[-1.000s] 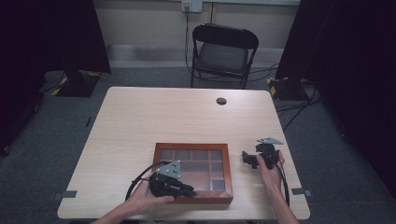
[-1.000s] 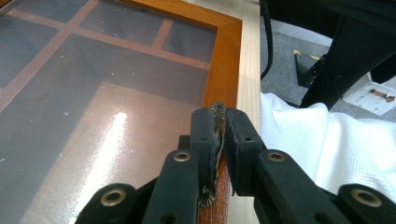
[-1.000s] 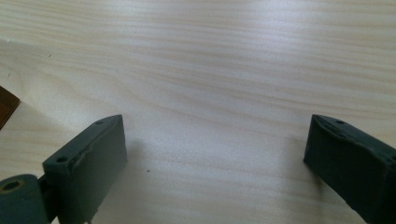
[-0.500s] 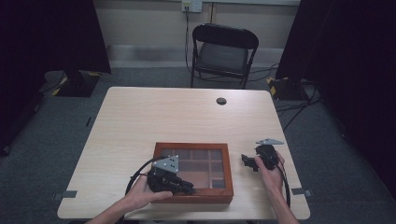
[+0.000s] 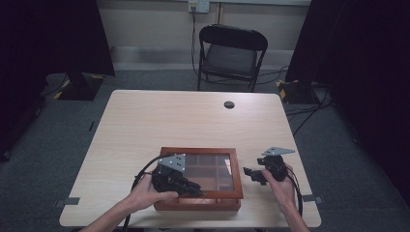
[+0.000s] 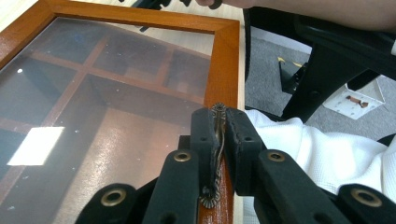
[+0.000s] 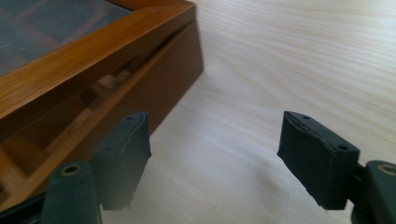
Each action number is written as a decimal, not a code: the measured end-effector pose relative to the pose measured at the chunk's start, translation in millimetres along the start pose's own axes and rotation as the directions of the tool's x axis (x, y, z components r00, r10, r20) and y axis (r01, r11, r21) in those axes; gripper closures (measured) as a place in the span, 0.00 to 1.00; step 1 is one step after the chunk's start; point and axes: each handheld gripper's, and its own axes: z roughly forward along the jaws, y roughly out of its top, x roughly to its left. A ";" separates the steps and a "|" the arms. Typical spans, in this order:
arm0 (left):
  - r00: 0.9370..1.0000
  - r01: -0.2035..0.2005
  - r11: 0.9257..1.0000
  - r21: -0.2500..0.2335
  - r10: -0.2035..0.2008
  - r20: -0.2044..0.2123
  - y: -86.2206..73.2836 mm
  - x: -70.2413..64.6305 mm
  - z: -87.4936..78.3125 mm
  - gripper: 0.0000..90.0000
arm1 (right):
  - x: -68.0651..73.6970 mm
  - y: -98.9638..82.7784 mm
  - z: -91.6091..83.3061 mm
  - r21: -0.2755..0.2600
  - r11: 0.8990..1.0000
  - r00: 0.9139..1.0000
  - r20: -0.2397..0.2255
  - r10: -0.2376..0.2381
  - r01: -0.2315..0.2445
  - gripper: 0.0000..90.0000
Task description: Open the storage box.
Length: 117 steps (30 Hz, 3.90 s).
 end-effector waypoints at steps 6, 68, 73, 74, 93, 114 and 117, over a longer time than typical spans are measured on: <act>1.000 0.012 1.000 -0.010 -0.012 0.000 4.1 0.2 -3.5 0.91 | 11.2 -4.6 -7.2 -0.013 0.999 0.998 -0.046 -0.047 0.046 0.29; 0.979 0.007 0.953 -0.302 -0.068 -0.192 -8.7 14.7 -75.5 0.32 | 37.2 42.5 -20.1 -0.227 0.967 0.980 -0.134 -0.147 0.114 0.27; 0.967 0.000 0.953 -0.304 -0.078 -0.242 -11.3 17.6 -80.5 0.32 | 36.0 46.4 -20.7 -0.235 0.966 0.981 -0.136 -0.140 0.106 0.28; 0.967 -0.002 0.952 -0.307 -0.076 -0.243 -11.9 17.7 -81.1 0.32 | 35.8 47.1 -20.9 -0.236 0.966 0.981 -0.137 -0.140 0.105 0.29; 0.943 0.024 0.939 -0.343 -0.135 -0.303 -24.5 31.2 -85.6 0.40 | 32.1 55.0 -22.5 -0.282 0.957 0.977 -0.174 -0.122 0.069 0.34; 0.902 0.056 0.914 -0.401 -0.218 -0.372 -42.1 54.0 -92.8 0.53 | 32.2 68.8 -16.5 -0.308 0.950 0.966 -0.228 -0.126 0.051 0.36; 0.901 0.043 0.918 -0.394 -0.207 -0.382 -40.0 56.1 -94.3 0.55 | 32.5 71.9 -13.4 -0.315 0.948 0.963 -0.236 -0.131 0.051 0.38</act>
